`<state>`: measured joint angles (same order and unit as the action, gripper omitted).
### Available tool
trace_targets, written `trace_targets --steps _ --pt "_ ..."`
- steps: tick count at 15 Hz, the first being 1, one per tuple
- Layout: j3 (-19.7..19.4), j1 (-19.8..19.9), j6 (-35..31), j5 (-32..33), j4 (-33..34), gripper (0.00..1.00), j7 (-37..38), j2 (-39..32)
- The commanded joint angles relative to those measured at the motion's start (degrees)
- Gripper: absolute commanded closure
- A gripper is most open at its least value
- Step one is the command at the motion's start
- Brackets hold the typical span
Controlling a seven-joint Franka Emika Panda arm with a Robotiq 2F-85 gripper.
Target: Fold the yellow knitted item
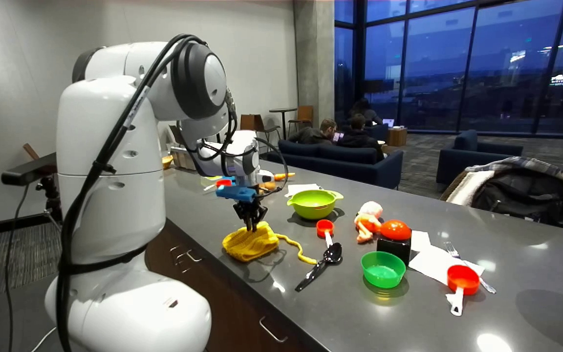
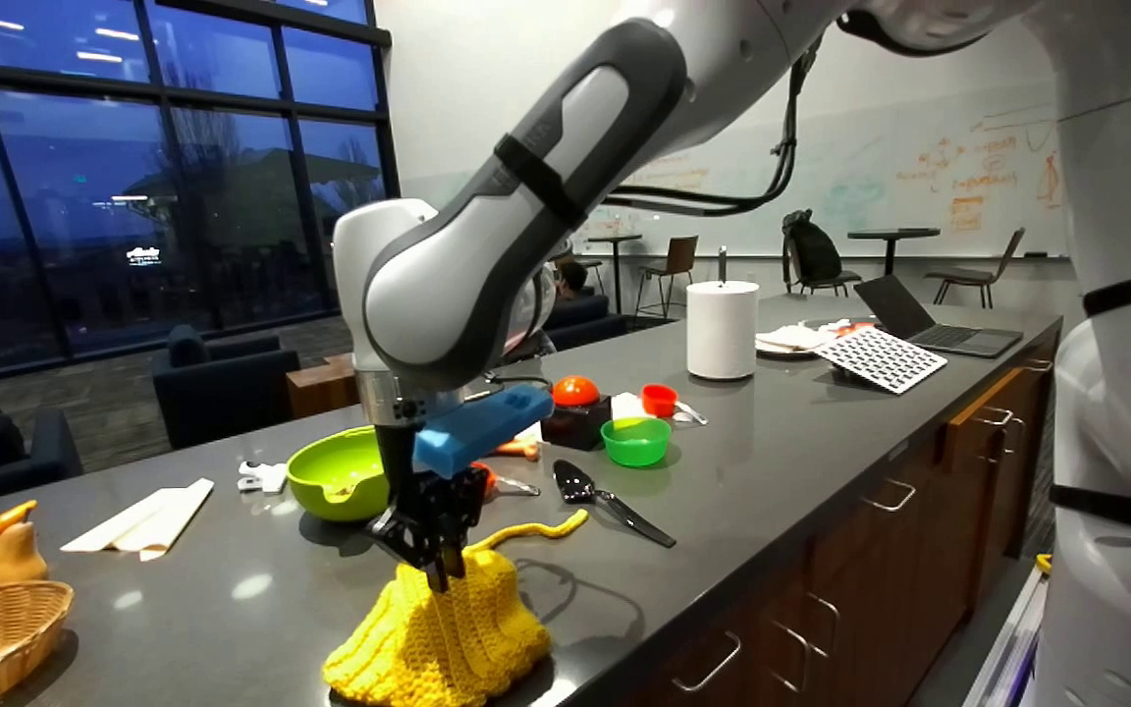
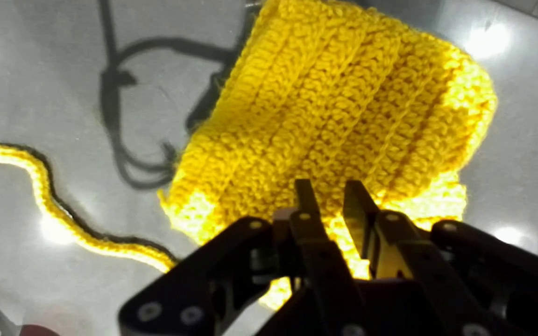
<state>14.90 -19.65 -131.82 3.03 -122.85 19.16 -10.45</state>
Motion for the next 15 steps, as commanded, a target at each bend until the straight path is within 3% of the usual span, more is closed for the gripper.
trace_targets --steps 1,15 --pt "0.2 0.0 -1.5 0.1 1.8 1.00 -2.0 -2.1" --pt "0.3 0.2 -2.7 -3.1 12.5 1.00 -12.2 -13.6"
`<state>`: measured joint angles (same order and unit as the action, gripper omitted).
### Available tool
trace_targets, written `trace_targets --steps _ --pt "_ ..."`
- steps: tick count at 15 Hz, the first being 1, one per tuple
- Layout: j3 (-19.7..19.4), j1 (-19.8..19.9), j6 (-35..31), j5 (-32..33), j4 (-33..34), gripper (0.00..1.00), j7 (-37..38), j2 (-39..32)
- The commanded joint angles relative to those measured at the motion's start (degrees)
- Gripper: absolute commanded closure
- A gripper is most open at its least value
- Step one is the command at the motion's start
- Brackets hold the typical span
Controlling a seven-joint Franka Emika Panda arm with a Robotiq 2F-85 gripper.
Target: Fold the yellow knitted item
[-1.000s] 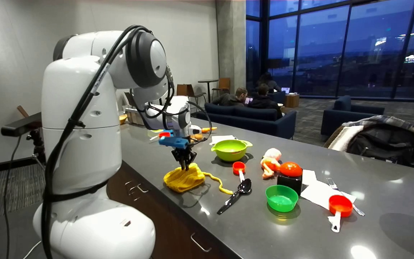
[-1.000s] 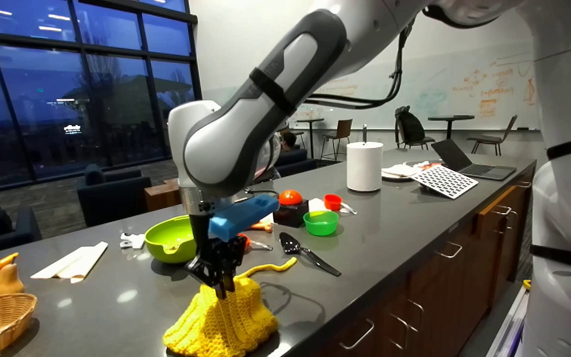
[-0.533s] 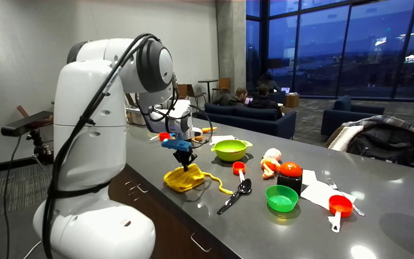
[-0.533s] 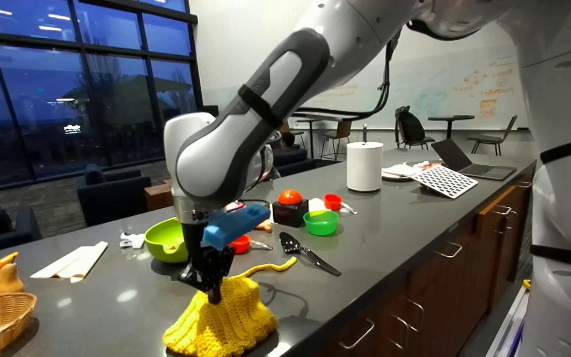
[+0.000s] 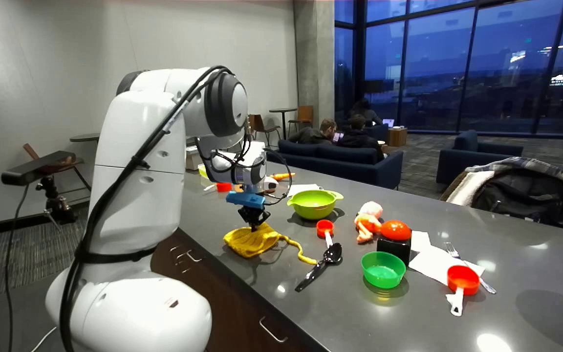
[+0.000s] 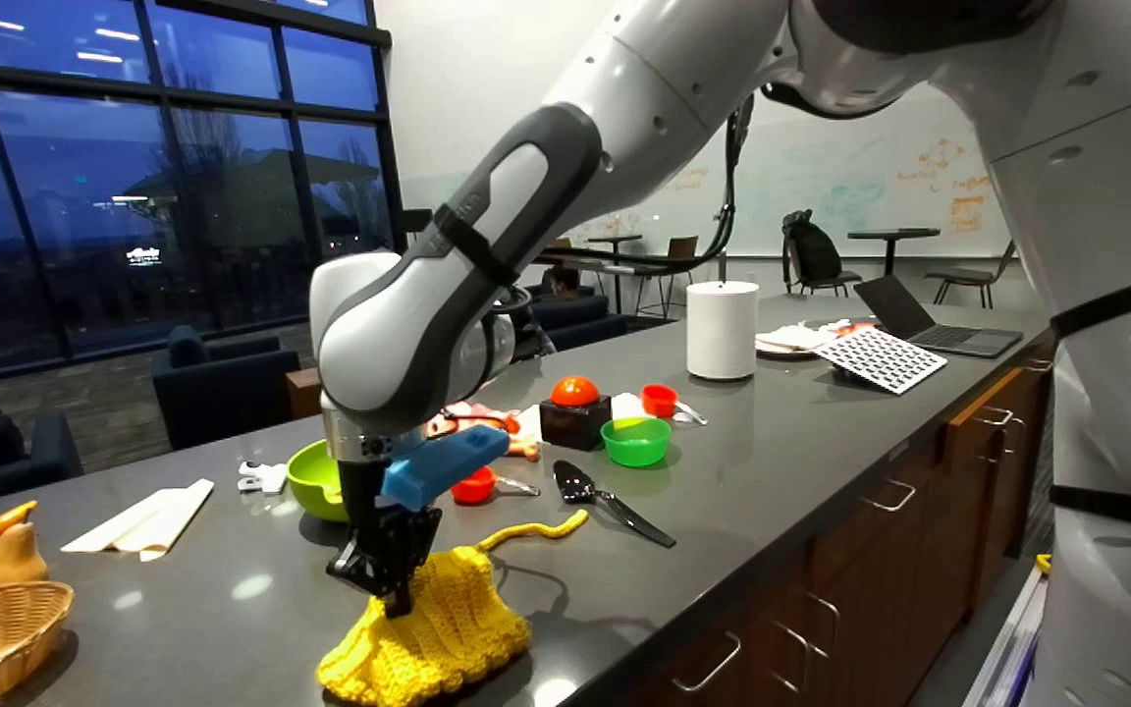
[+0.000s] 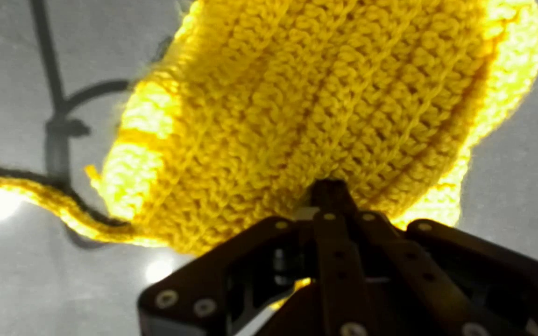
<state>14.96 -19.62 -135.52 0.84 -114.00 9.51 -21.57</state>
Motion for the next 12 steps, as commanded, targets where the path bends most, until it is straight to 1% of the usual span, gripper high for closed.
trace_targets --steps 1,12 --pt "0.3 0.1 1.5 -0.8 5.1 1.00 -3.0 -3.4" --pt "-0.1 -1.5 6.2 0.4 22.2 1.00 -9.2 -13.1"
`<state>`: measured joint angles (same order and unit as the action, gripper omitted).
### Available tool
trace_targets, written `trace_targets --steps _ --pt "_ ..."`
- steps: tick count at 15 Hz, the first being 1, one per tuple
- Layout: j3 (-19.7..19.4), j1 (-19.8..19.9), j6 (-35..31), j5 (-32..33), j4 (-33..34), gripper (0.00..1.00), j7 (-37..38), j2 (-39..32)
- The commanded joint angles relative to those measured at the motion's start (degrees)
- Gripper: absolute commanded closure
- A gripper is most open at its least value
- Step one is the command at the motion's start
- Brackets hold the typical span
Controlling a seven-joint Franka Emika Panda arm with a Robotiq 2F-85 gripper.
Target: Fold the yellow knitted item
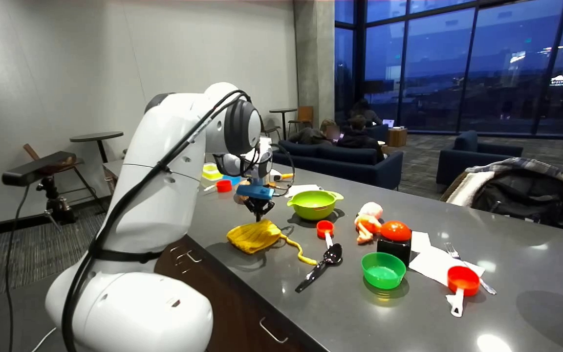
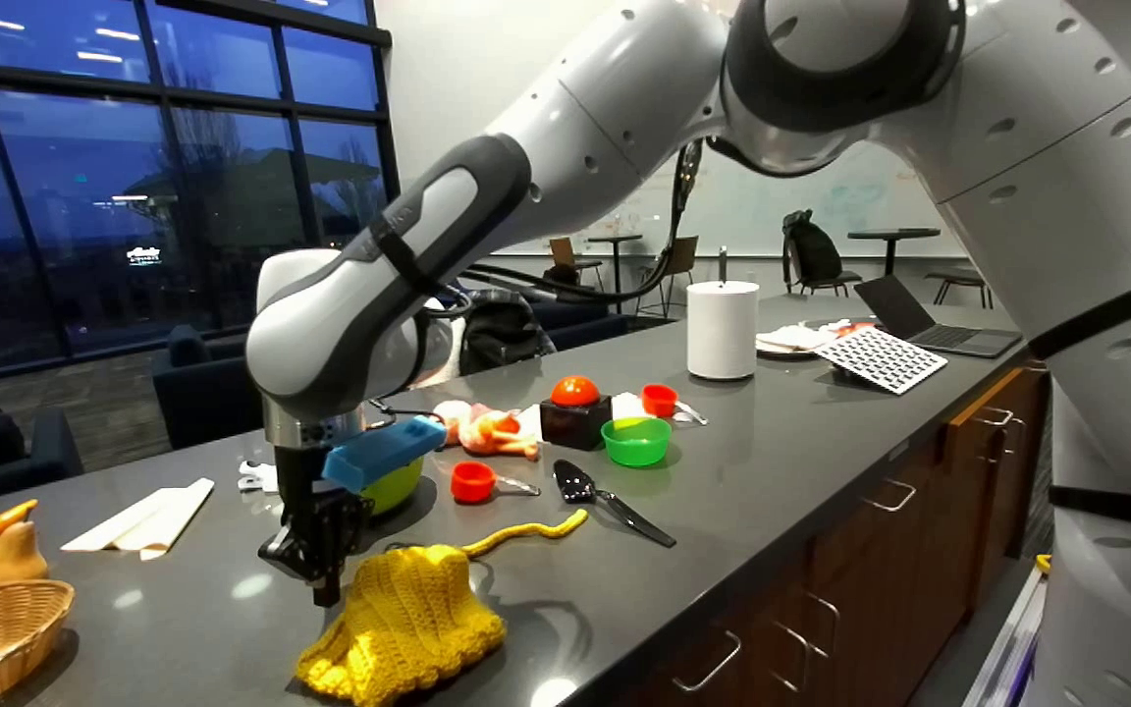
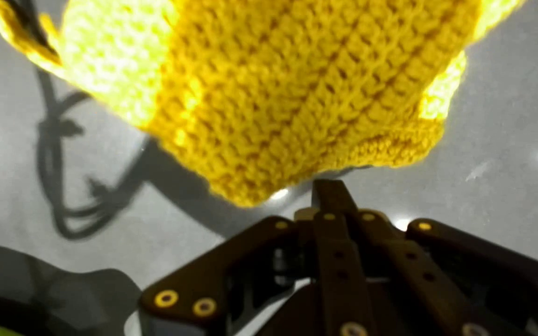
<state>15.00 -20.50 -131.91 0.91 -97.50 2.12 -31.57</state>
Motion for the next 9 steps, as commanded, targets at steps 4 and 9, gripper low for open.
trace_targets --steps 4,9 --pt "-0.5 -0.9 4.6 0.4 8.2 0.74 -2.5 -4.1" --pt "-2.6 -3.4 8.4 4.7 8.2 0.50 1.3 -1.5"
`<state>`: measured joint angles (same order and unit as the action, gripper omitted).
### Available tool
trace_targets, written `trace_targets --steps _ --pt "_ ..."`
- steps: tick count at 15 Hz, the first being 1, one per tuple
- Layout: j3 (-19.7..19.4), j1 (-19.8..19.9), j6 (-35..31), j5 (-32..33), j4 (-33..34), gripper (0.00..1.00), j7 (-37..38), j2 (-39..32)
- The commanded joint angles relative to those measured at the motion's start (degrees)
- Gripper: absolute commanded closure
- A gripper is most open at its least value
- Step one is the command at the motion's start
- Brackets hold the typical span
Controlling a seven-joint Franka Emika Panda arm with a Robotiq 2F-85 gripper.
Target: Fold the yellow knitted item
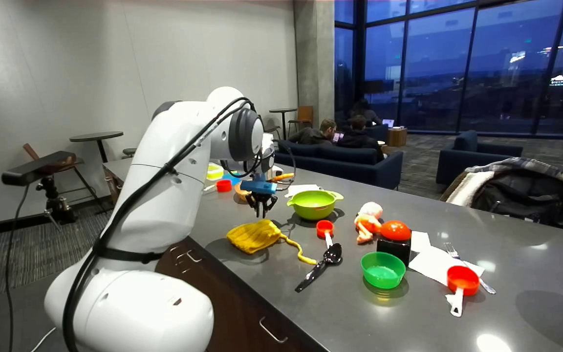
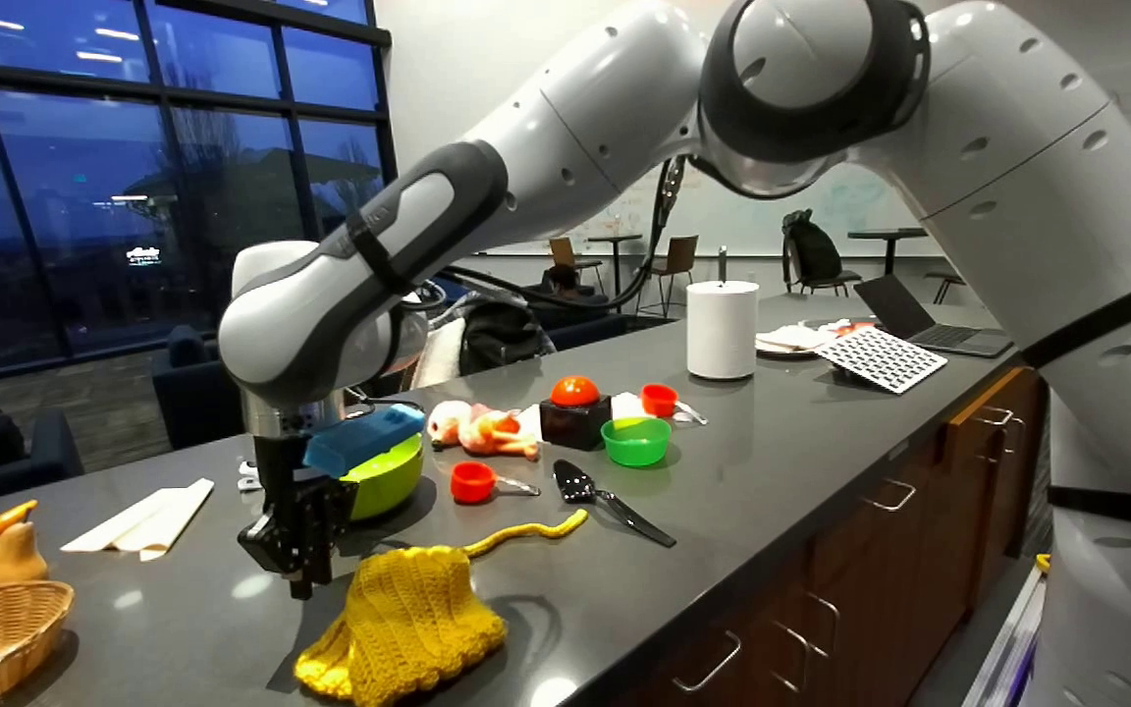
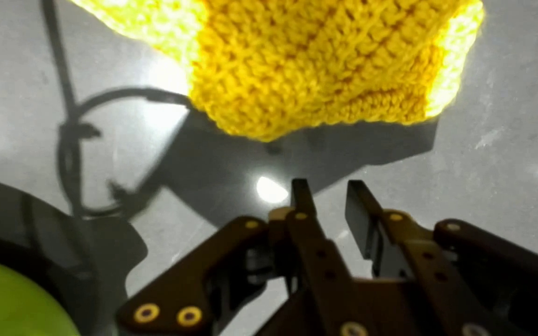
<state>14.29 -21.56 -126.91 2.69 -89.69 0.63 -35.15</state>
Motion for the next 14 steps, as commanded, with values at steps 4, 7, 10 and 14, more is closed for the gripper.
trace_targets --steps 4,7,10,14 --pt "-4.3 -5.3 7.9 7.3 -0.2 0.22 11.4 5.1" --pt "-5.9 -7.3 11.8 10.2 -1.0 0.02 20.4 8.1" --pt "-6.6 -7.5 14.9 11.0 -3.9 0.00 29.9 13.2" --pt "-6.3 -5.0 17.6 9.7 -8.6 0.00 37.3 20.5"
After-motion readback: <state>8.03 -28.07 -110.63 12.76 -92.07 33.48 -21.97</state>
